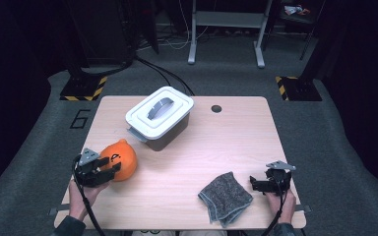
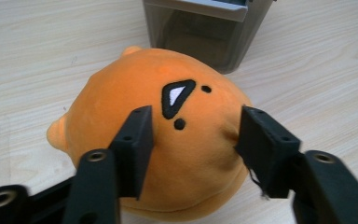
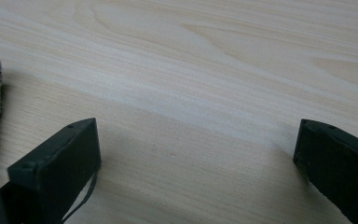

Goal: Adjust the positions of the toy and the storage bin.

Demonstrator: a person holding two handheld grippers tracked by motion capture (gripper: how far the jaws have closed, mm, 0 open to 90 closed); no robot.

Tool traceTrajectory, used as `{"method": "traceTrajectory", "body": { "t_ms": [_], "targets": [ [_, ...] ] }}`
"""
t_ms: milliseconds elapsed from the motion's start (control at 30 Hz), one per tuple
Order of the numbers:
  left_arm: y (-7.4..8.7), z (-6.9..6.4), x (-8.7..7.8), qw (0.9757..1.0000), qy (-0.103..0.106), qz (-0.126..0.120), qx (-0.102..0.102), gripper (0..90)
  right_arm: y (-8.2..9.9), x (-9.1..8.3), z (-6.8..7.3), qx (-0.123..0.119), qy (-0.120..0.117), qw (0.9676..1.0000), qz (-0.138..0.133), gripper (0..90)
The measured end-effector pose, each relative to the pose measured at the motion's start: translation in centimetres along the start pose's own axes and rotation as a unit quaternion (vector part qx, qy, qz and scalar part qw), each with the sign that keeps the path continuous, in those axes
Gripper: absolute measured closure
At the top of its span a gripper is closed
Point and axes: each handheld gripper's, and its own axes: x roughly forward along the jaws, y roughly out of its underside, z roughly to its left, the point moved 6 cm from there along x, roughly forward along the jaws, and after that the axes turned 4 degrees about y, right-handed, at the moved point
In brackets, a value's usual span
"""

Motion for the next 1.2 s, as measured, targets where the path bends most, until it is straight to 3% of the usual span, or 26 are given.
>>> {"method": "traceTrajectory", "body": {
  "t_ms": [267,533,667,767,967,1100,1200],
  "targets": [
    [-2.6,-0.2,0.5,0.9999,-0.003,-0.006,0.015,19.2,0.0,0.0,0.0,-0.003,-0.001,1.0000,0.000,0.0],
    [-6.3,-0.3,2.7,0.9996,0.016,0.009,0.024,0.3,0.0,0.0,0.0,-0.003,-0.002,1.0000,0.000,0.0],
    [-8.0,-0.4,3.7,0.9991,0.024,0.000,0.035,0.0,0.0,0.0,0.0,-0.004,-0.003,1.0000,0.000,0.0],
    [-9.1,-0.4,4.5,0.9987,0.039,0.002,0.031,0.0,0.0,0.0,0.0,-0.005,-0.003,1.0000,0.000,0.0],
    [-11.3,-0.5,6.5,0.9984,0.029,0.007,0.049,0.0,0.0,0.0,-0.1,-0.007,-0.003,1.0000,0.000,0.0],
    [-12.1,-0.5,8.1,0.9989,0.031,0.006,0.035,0.0,0.0,0.0,0.0,-0.008,-0.004,1.0000,0.000,0.0],
    [-12.6,-0.6,9.1,0.9988,0.029,0.012,0.036,0.9,0.0,0.0,0.0,-0.007,-0.004,1.0000,0.000,0.0]
  ]
}}
